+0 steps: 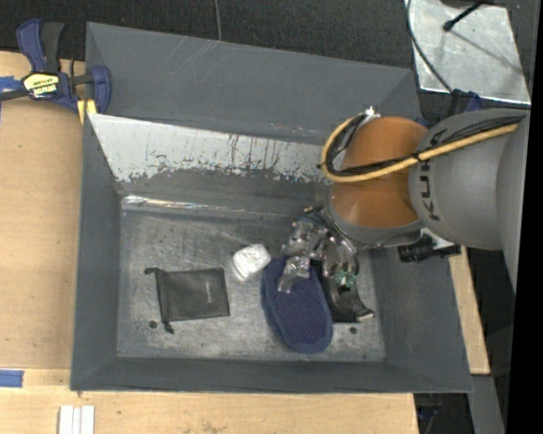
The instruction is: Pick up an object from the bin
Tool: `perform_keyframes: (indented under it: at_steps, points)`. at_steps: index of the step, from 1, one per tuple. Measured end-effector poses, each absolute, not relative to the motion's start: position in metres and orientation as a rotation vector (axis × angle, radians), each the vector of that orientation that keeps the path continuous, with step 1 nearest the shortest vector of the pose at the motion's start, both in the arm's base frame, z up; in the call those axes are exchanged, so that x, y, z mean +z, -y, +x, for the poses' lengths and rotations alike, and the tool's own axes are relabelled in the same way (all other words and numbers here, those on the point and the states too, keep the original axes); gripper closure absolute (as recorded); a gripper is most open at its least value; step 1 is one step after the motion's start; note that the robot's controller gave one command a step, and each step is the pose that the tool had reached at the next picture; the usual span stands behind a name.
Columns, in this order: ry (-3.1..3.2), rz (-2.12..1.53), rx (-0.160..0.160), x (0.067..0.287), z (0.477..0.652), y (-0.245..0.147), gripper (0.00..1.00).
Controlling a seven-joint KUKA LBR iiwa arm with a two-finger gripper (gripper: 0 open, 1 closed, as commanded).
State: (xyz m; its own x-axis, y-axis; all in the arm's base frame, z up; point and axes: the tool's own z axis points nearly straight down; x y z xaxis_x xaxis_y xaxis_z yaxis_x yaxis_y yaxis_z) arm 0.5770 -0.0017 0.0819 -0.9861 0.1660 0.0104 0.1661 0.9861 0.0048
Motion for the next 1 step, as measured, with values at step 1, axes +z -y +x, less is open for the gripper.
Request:
perform_keyframes:
  at_steps: [1]
  points:
    - [3.149, 0.164, 0.003, 0.2347, 0.5758, 0.0293, 1.0]
